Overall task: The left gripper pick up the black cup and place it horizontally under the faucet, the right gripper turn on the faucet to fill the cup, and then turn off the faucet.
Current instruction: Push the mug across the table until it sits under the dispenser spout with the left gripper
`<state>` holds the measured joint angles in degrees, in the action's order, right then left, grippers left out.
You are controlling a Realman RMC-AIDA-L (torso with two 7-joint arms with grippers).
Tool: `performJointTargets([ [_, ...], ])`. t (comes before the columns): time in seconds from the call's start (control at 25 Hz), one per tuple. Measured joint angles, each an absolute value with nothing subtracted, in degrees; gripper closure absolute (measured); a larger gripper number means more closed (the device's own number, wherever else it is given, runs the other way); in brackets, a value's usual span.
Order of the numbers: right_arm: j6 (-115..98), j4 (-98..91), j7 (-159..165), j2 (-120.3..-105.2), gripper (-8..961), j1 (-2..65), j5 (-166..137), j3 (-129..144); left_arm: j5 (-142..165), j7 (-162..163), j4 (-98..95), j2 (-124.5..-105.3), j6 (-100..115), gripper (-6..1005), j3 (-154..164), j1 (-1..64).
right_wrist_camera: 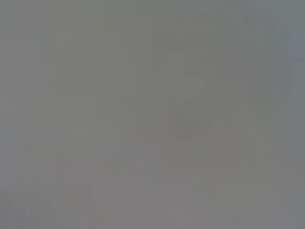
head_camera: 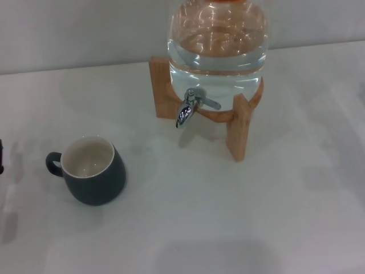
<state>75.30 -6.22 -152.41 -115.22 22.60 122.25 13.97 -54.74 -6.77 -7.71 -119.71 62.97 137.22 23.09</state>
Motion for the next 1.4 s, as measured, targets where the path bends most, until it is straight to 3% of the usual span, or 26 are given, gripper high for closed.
performJointTargets([
  [0.44, 75.3, -6.3, -152.4, -115.22, 98, 22.3, 122.3, 14.0, -51.1, -6.7, -7.8, -119.74, 62.4, 579, 137.4, 23.1],
  [0.68, 75.3, -6.4, -152.4, -115.22, 99, 22.3, 122.3, 14.0, -51.0, -6.6, -8.0, -119.73, 62.0, 448, 138.9, 22.8],
  [1.4, 75.1, -6.5, -152.4, -115.22, 99, 22.6, 122.3, 14.0, -51.8, -6.7, -8.5, -119.57, 62.6, 360, 138.8, 21.7],
])
